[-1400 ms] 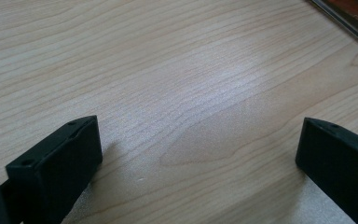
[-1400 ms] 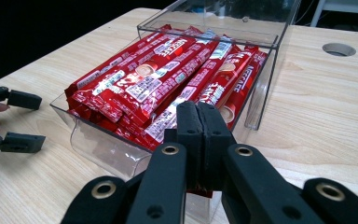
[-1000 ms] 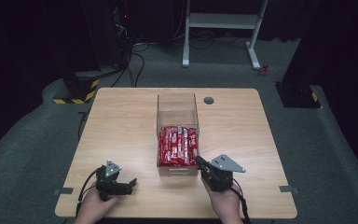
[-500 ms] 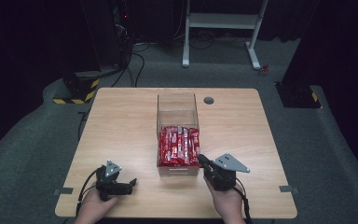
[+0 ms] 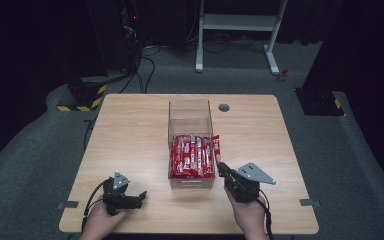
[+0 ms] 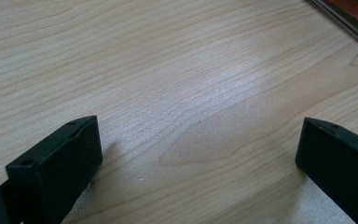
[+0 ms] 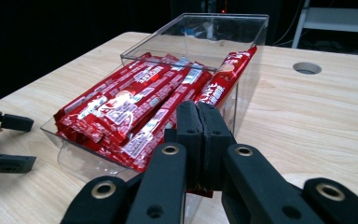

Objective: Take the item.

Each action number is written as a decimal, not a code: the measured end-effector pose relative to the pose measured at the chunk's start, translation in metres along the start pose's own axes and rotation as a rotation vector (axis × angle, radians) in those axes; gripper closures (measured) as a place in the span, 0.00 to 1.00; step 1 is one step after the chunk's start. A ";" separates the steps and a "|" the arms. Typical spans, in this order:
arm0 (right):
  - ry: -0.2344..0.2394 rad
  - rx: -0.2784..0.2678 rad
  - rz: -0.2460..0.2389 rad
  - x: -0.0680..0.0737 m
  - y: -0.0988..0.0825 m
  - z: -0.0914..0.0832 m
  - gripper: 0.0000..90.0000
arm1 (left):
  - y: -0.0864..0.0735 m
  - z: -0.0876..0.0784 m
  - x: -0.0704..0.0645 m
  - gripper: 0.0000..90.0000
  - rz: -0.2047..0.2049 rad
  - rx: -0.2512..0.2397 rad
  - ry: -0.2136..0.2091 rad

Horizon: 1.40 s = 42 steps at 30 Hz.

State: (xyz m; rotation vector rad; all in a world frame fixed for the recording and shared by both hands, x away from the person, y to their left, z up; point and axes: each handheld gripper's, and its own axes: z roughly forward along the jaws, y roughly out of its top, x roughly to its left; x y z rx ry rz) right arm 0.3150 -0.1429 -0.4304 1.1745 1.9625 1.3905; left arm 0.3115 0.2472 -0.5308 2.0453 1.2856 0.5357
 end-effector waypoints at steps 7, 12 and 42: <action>-0.015 -0.005 0.007 -0.009 0.000 -0.002 0.99 | 0.000 0.000 0.000 0.01 0.000 0.000 0.000; -0.030 -0.009 0.015 -0.016 0.000 -0.002 0.99 | 0.000 0.000 0.000 0.01 0.000 0.000 0.000; -0.113 0.025 0.022 -0.058 -0.010 0.011 0.98 | 0.000 0.000 0.000 0.01 0.001 0.000 0.001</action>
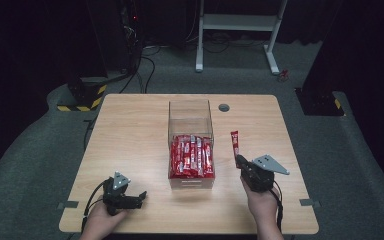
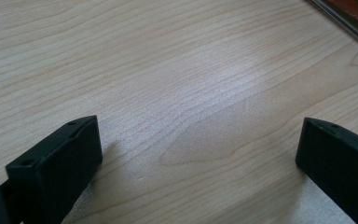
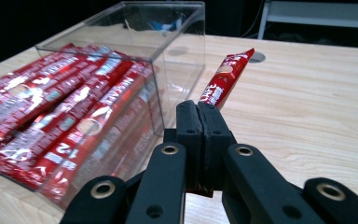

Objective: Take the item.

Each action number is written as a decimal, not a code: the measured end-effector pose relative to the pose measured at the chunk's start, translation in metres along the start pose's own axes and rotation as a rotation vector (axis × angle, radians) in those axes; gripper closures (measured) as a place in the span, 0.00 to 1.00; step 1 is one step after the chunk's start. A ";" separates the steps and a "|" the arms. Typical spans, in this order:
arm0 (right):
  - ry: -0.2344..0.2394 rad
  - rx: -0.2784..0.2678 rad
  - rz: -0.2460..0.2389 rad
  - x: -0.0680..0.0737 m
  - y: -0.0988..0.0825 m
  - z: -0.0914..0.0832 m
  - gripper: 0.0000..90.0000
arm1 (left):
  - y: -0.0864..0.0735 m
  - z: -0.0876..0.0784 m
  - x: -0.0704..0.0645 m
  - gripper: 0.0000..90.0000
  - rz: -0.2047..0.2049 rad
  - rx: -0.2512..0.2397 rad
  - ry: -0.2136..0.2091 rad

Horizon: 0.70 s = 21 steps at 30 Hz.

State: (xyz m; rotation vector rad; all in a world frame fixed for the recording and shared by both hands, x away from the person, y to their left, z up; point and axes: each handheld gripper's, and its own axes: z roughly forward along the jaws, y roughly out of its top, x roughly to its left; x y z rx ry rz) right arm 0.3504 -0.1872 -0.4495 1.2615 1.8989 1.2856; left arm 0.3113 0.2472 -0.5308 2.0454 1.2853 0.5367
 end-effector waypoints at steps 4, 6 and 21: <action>-0.008 0.013 0.004 -0.004 -0.004 0.005 0.99 | 0.000 0.000 0.000 0.01 0.000 0.000 0.000; -0.010 0.021 0.002 -0.006 -0.006 0.008 0.98 | 0.000 0.000 0.000 0.01 0.000 0.000 0.000; -0.025 0.083 0.020 -0.019 -0.021 0.026 0.99 | 0.000 0.000 0.000 0.01 0.000 0.000 0.000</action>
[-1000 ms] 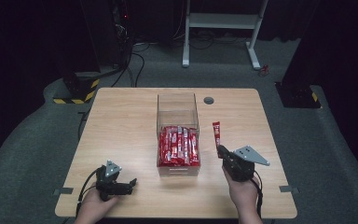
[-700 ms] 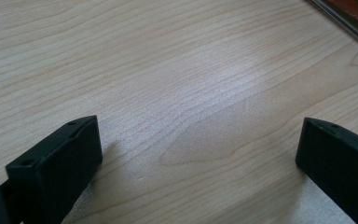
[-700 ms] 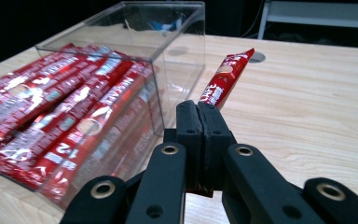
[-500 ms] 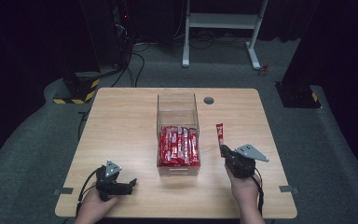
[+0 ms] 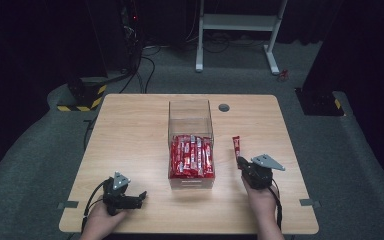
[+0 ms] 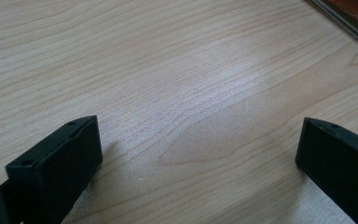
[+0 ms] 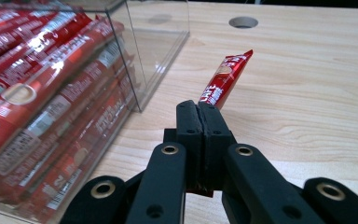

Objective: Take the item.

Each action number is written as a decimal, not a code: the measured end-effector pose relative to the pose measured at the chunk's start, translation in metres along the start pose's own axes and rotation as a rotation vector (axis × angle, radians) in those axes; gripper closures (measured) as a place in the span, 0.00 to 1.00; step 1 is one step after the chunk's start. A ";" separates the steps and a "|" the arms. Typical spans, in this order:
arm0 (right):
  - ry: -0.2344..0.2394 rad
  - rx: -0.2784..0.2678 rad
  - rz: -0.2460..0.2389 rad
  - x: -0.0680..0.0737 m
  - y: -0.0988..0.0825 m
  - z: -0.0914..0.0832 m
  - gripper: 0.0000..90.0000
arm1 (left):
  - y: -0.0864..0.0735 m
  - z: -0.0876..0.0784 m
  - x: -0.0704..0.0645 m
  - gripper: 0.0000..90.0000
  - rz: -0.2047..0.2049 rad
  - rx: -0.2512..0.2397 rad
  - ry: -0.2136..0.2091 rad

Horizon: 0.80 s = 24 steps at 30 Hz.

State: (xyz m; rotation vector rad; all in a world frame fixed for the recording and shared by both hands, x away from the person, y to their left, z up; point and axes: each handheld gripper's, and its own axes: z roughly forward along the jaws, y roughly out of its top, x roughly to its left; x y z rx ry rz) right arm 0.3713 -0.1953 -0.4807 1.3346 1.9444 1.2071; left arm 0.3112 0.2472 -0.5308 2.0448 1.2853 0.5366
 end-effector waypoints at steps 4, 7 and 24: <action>0.000 0.018 0.010 -0.003 -0.004 0.006 0.98 | 0.000 0.000 0.000 0.01 0.000 0.000 0.000; -0.002 0.033 0.016 -0.005 -0.006 0.010 0.98 | 0.000 0.000 0.000 0.01 0.000 0.000 0.000; -0.027 0.086 0.033 -0.013 -0.017 0.026 0.98 | 0.000 0.000 0.000 0.01 0.001 0.000 0.000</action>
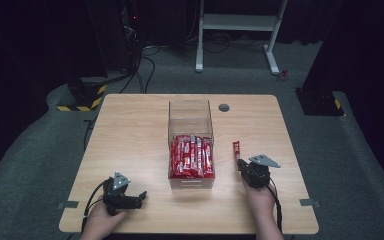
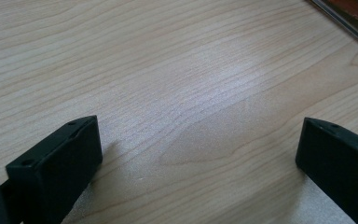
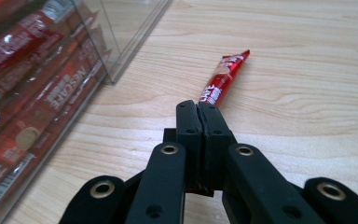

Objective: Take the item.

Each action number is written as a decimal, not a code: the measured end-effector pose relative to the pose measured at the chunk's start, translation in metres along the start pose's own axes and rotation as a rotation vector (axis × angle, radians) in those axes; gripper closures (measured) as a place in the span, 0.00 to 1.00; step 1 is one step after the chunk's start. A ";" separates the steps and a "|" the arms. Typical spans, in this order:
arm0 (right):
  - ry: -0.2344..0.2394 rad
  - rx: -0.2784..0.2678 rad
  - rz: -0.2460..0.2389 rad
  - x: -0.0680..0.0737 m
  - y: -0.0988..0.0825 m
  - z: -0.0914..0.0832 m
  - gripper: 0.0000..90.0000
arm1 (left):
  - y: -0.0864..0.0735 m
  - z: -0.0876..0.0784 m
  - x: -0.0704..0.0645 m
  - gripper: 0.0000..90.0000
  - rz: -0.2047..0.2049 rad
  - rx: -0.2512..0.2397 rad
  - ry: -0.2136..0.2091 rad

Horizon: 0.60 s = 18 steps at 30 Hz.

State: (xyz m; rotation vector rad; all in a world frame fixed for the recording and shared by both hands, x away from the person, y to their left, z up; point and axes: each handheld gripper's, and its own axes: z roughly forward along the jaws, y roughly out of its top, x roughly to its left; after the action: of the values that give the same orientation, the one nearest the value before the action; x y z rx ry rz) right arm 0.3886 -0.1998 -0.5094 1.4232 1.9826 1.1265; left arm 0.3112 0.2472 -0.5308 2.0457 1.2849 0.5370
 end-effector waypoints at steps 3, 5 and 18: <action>-0.002 0.006 0.004 -0.003 -0.001 0.001 0.98 | 0.000 0.000 0.000 0.01 0.000 0.000 -0.001; -0.009 0.007 0.006 -0.003 -0.002 0.002 0.98 | 0.000 0.000 0.000 0.01 0.000 0.000 0.000; -0.030 0.032 0.018 -0.005 -0.006 0.006 0.96 | 0.000 0.000 0.000 0.01 0.000 0.000 0.000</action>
State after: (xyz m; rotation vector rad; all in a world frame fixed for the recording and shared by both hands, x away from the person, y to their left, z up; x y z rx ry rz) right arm 0.3914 -0.2035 -0.5186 1.4688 1.9789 1.0796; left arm 0.3112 0.2472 -0.5308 2.0452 1.2851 0.5368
